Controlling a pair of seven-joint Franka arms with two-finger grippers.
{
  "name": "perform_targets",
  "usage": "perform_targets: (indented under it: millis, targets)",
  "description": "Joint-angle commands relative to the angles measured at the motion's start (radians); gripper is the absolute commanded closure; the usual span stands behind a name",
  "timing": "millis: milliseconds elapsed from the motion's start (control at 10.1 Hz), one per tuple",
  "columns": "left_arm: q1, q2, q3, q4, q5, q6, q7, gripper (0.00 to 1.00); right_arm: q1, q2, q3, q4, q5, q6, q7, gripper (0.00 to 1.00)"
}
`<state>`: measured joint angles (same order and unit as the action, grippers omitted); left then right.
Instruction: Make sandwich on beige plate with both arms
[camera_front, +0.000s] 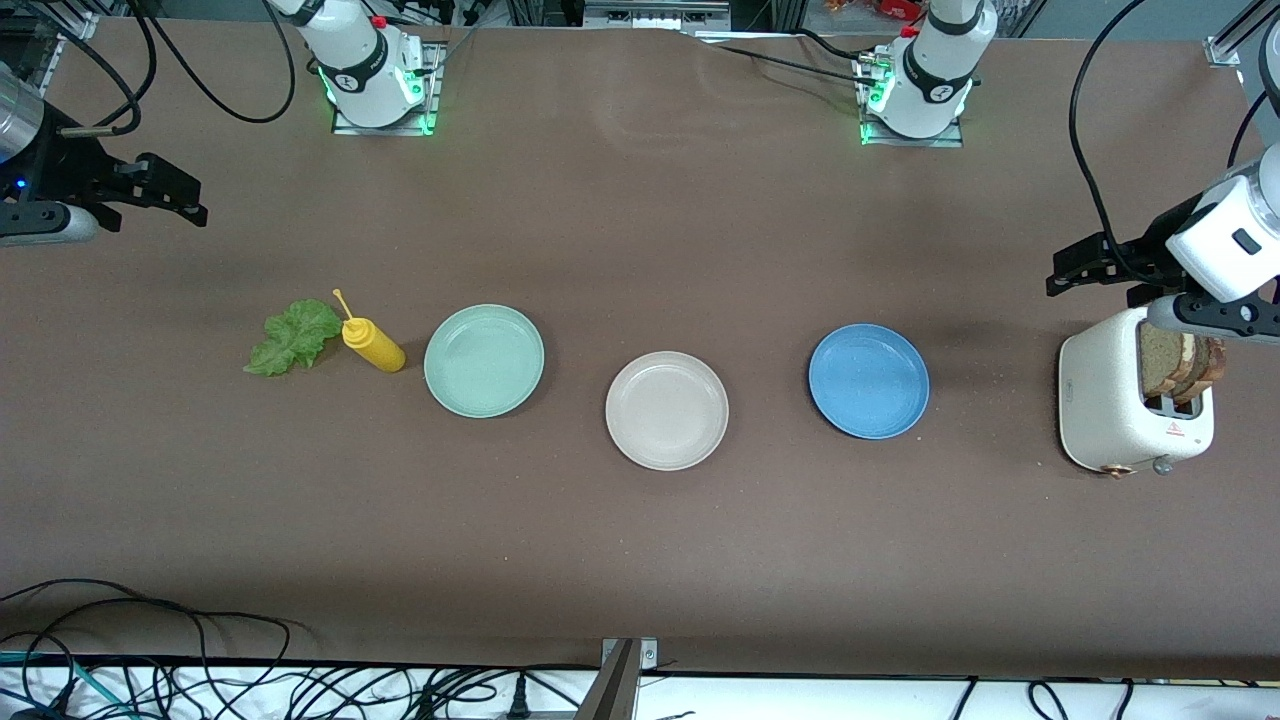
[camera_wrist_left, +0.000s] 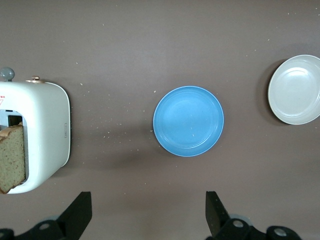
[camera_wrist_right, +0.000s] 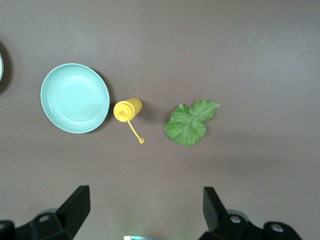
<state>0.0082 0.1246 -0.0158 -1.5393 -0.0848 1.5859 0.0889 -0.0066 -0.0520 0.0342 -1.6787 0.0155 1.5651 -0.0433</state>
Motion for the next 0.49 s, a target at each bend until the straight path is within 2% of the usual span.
perform_targets:
  millis: [0, 395]
  targets:
    - [-0.005, 0.004, 0.005, 0.011, -0.004, 0.002, 0.005, 0.0, -0.001, 0.0, 0.003, 0.019, -0.014, -0.019, 0.011, 0.0]
    - [-0.002, 0.009, 0.005, 0.011, -0.004, 0.002, 0.006, 0.0, -0.001, -0.002, 0.003, 0.019, -0.016, -0.02, 0.011, 0.0]
